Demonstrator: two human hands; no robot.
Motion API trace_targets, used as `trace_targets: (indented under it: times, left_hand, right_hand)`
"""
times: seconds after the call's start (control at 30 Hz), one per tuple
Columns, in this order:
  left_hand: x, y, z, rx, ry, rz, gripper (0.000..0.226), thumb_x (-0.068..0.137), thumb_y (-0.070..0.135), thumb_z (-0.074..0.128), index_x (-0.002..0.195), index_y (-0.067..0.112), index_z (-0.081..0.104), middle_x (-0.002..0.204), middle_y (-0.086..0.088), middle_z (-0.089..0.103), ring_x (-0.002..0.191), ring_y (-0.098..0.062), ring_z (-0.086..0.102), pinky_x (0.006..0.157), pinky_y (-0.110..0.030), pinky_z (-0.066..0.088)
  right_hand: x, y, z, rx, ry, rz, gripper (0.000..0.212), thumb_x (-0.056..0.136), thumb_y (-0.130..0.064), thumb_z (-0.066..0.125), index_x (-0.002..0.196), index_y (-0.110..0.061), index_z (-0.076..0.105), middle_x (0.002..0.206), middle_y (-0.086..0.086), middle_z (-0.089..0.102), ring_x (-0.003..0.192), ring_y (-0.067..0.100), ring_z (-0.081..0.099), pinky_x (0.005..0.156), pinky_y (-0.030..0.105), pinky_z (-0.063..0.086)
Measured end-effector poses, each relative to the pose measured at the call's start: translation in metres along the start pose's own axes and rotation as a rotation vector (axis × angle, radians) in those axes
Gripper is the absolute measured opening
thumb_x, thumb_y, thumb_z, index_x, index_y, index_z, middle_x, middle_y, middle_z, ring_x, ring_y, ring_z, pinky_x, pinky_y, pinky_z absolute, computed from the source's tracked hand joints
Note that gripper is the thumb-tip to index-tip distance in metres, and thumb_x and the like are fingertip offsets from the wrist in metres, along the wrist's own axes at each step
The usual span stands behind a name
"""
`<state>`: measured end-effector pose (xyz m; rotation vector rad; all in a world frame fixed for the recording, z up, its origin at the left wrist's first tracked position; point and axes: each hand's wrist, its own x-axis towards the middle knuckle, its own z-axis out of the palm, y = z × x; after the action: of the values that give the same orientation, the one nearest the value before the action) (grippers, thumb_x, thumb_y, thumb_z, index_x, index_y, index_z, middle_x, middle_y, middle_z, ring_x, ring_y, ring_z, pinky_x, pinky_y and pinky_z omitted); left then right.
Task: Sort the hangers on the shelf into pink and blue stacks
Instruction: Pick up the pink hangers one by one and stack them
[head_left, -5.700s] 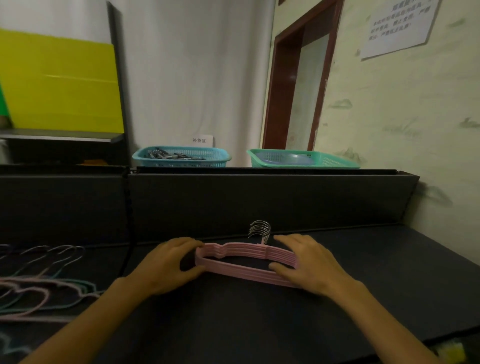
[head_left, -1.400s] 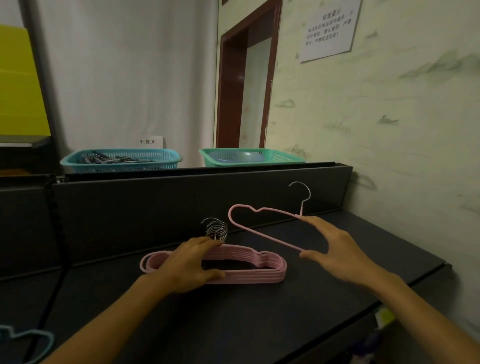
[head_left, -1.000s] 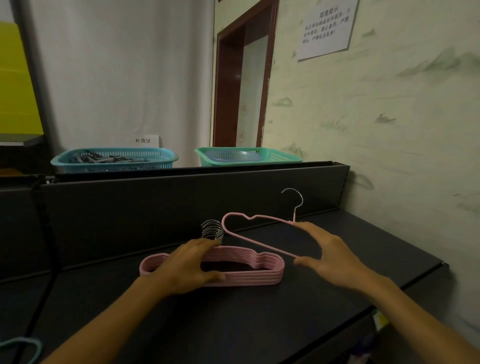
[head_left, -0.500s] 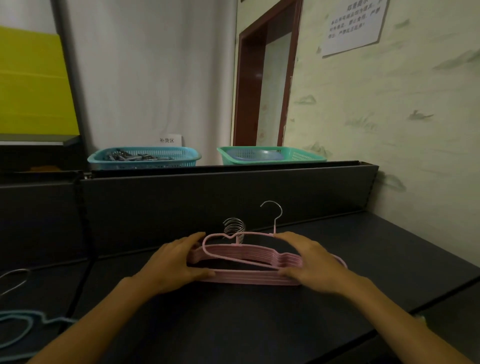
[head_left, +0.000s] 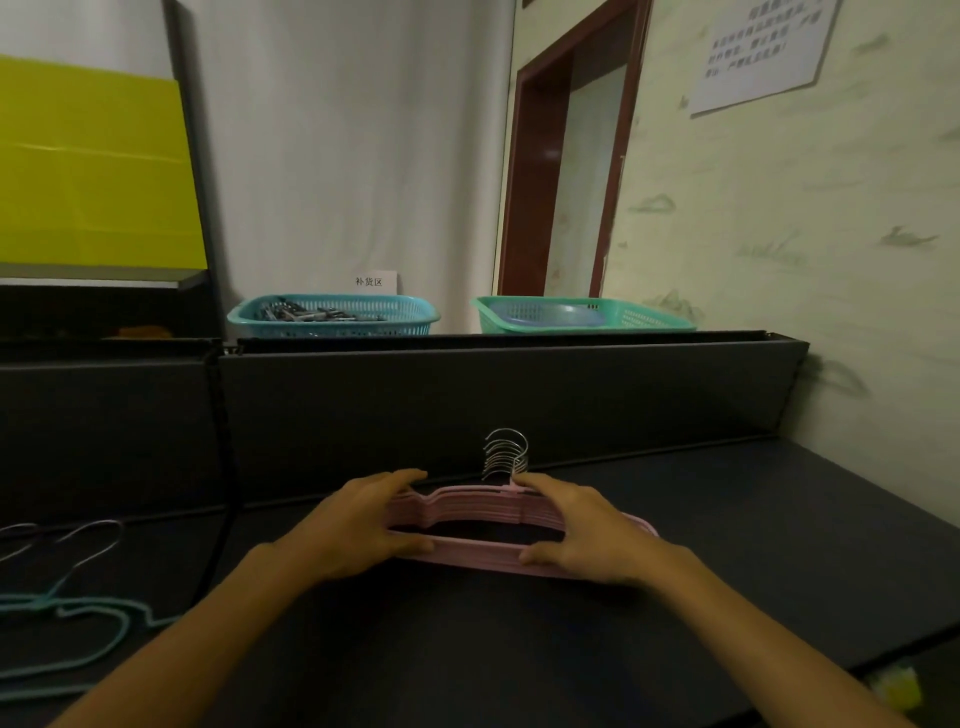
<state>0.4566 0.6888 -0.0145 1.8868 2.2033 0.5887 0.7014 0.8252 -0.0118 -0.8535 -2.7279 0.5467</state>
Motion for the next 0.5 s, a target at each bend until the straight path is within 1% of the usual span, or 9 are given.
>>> trace_targets:
  times: [0.1,0.23,0.37,0.43,0.5]
  left_hand:
    - [0.002,0.000,0.000,0.015,-0.013,0.024,0.083,0.075,0.055,0.069,0.144,0.038,0.026,0.144,0.009,0.040,0.129,-0.009,0.040,0.106,-0.035,0.039]
    - [0.004,0.004,0.001,0.024,-0.046,0.091,0.069,0.079,0.049,0.068,0.138,0.038,0.035,0.138,0.012,0.044,0.121,-0.002,0.044,0.101,-0.028,0.042]
    - [0.006,0.006,-0.001,0.030,-0.079,0.125,0.058,0.080,0.046,0.067,0.132,0.035,0.044,0.132,0.014,0.047,0.115,0.001,0.046,0.099,-0.027,0.045]
    - [0.009,0.007,-0.002,0.053,-0.098,0.137,0.056,0.081,0.046,0.067,0.131,0.034,0.046,0.131,0.014,0.047,0.114,0.001,0.046,0.098,-0.027,0.045]
    - [0.012,0.007,-0.004,0.090,-0.114,0.146,0.056,0.080,0.048,0.067,0.130,0.033,0.047,0.130,0.014,0.048,0.113,0.000,0.046,0.097,-0.025,0.045]
  right_hand:
    - [0.002,-0.001,0.001,0.019,-0.017,0.005,0.088,0.076,-0.044,0.076,0.147,-0.039,0.025,0.148,-0.009,0.037,0.133,0.010,0.037,0.110,0.037,0.036]
    - [0.004,-0.005,0.002,0.013,-0.011,-0.021,0.084,0.077,-0.045,0.075,0.145,-0.039,0.028,0.146,-0.010,0.038,0.130,0.008,0.038,0.109,0.035,0.037]
    - [-0.004,0.003,-0.006,-0.062,-0.028,-0.029,0.079,0.075,-0.053,0.074,0.142,-0.040,0.034,0.144,-0.012,0.036,0.128,0.007,0.037,0.107,0.036,0.039]
    - [-0.012,0.010,-0.015,-0.124,-0.054,0.004,0.074,0.075,-0.054,0.073,0.139,-0.039,0.039,0.140,-0.013,0.038,0.125,0.006,0.039,0.105,0.035,0.041]
    - [-0.019,0.016,-0.025,-0.190,-0.063,0.059,0.070,0.076,-0.053,0.073,0.137,-0.035,0.044,0.135,-0.011,0.043,0.120,0.007,0.043,0.101,0.033,0.044]
